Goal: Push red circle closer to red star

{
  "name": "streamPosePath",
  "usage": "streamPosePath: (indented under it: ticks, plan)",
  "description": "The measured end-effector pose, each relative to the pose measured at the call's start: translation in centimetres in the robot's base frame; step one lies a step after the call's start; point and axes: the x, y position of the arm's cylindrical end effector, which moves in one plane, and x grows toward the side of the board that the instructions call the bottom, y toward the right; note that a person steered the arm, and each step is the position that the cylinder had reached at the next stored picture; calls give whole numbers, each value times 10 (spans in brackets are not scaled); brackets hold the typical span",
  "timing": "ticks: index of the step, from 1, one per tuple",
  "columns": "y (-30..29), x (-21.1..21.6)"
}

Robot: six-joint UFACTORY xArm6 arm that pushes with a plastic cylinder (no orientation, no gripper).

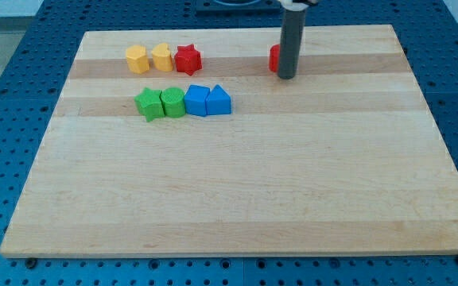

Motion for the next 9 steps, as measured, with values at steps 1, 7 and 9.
streamPosePath:
  ticks: [1,7,9]
  plan:
    - [-5,3]
    - [31,-64]
    - [31,-39]
